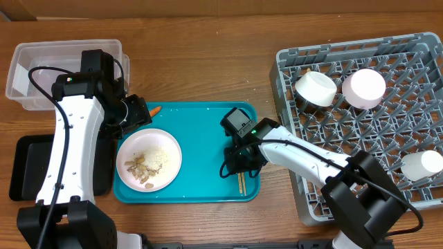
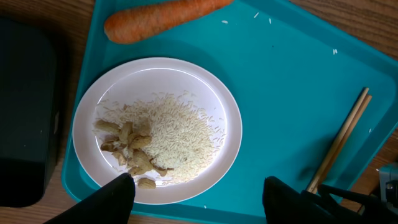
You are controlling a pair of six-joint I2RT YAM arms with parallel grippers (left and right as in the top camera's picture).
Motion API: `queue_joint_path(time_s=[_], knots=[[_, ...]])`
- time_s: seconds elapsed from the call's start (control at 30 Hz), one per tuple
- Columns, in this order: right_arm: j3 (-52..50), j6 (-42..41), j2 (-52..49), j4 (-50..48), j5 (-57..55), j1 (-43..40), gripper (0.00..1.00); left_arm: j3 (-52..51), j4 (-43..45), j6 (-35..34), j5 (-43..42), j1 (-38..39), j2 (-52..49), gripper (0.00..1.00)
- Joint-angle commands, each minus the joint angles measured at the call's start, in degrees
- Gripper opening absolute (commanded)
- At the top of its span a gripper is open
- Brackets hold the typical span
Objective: Sort waste into correct bins and load items into the dishwasher
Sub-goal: 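Move the right gripper to the wooden chopsticks on the tray, then grasp one chopstick with the right gripper and carry it to the rack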
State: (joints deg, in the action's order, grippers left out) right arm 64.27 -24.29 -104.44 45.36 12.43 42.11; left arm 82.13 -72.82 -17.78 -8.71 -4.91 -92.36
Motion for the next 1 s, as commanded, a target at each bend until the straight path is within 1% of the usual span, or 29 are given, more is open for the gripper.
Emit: queue_joint_path(time_s=[0.0,0.3,0.5,0.57,0.7,0.77,0.8,0.97], knots=[[-0.2,-0.4,-0.4,-0.3,0.7,0.4,0.44,0.8,0.0,1.1,0.3,0.0,0.9,0.68],[-0.2,-1.0,-3.5,-0.4,1.8,1.5,0.44,0.8,0.0,1.1,0.3,0.0,0.9,0.68],[-0.2,-1.1,-3.6,-0.5,0.7,1.4,0.43,0.8,0.0,1.1,0.3,0.0,0.9,0.68],[-0.2,-1.5,-3.6,-0.3,-2.3,1.1,0.35,0.8,0.0,1.1,0.3,0.0,0.9,0.68],[-0.2,-3.9,-3.6,-0.1,-6.7,0.4,0.25,0.8,0.0,1.1,0.3,0.0,0.9,0.68],[-0.2,-4.1,-3.6,-0.1,-7.5,0.2,0.15,0.8,0.0,1.1,0.3,0.0,0.9,0.68],[-0.2,-4.1,-3.6,-0.1,-7.5,0.1,0.12,0.8,0.0,1.1,0.3,0.0,0.9,0.68],[-0.2,-4.3,-3.6,0.1,-7.4,0.2,0.08,0.8,0.0,1.1,0.3,0.0,0.9,0.68]])
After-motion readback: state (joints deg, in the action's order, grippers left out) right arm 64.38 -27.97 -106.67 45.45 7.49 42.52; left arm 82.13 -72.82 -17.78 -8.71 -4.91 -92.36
